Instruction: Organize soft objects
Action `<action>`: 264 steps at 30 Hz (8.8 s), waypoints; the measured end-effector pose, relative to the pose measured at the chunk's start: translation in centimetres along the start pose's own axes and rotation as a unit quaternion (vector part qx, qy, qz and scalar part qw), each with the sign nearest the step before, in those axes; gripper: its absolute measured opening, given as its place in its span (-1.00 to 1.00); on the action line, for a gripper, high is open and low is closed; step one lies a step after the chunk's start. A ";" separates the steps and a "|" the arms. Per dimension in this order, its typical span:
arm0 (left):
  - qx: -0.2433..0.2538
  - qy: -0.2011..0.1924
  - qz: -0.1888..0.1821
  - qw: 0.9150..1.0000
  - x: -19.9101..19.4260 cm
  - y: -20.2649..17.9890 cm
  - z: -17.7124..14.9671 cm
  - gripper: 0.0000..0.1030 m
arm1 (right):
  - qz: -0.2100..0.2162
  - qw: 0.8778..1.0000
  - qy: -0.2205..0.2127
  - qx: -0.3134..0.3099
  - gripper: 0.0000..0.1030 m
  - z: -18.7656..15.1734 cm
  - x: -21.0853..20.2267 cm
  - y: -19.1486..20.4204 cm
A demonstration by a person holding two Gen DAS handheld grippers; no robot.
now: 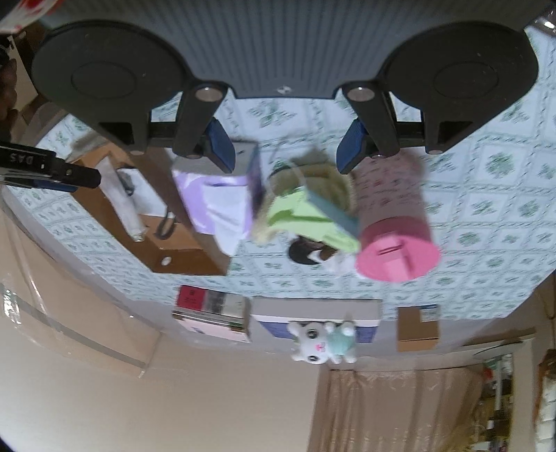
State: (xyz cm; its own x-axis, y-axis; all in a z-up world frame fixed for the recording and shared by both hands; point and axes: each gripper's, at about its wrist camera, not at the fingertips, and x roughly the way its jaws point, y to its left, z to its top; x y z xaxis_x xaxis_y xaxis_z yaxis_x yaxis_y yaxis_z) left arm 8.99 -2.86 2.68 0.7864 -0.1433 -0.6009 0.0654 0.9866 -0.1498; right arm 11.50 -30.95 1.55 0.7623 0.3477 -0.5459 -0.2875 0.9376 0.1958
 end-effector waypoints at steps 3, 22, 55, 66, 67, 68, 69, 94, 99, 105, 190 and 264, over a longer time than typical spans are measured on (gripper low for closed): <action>-0.010 -0.003 0.015 1.000 -0.8 1.2 -0.4 0.18 | 0.020 1.000 0.001 -0.009 0.27 -0.1 0.2 1.9; -0.060 -0.008 0.020 0.998 0.1 4.1 -0.3 0.18 | 0.048 0.998 0.016 -0.044 0.27 -0.4 2.7 5.8; -0.032 0.029 0.012 0.999 6.0 4.3 0.2 -0.99 | 0.074 0.995 0.025 -0.056 0.27 0.1 7.8 6.5; -0.011 0.072 0.023 0.997 0.4 7.0 -4.5 -0.99 | 0.103 0.991 0.037 -0.080 0.27 -1.1 7.1 10.0; -0.013 0.077 0.025 0.997 0.4 7.3 -4.8 -0.99 | 0.104 0.990 0.040 -0.083 0.27 -1.2 7.3 10.3; -0.014 0.080 0.027 0.996 0.4 7.5 -4.9 -0.96 | 0.106 0.990 0.042 -0.085 0.27 -1.3 7.5 10.5; -0.015 0.081 0.030 0.996 0.4 7.6 -5.1 -0.93 | 0.108 0.989 0.044 -0.088 0.27 -1.4 7.7 10.8; 0.170 0.132 0.020 0.976 10.4 5.1 -5.6 0.48 | 0.098 0.988 0.074 -0.090 0.27 -2.1 12.7 10.5; 0.147 0.140 0.006 0.979 10.5 6.1 -5.3 -0.18 | 0.103 0.988 0.067 -0.092 0.27 -1.9 13.1 10.5; 0.122 0.139 0.008 0.983 10.0 7.2 -4.8 -0.91 | 0.116 0.982 0.066 -0.131 0.26 -1.8 13.9 11.9; -0.020 0.073 -0.163 0.984 17.8 -19.0 6.8 -0.87 | -0.059 0.993 -0.062 0.083 -0.97 3.6 -0.1 -12.8; -0.037 0.028 0.014 0.999 -0.8 4.0 -2.7 -0.27 | 0.031 0.999 0.018 0.011 0.19 -2.2 -0.8 6.3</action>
State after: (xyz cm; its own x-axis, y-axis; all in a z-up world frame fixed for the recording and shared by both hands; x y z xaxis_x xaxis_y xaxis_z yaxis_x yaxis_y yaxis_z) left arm 6.93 0.96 0.46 0.7518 -0.1222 -0.6480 -0.0035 0.9819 -0.1892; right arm 7.81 -25.33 1.38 0.7223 0.4044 -0.5610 -0.3196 0.9146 0.2477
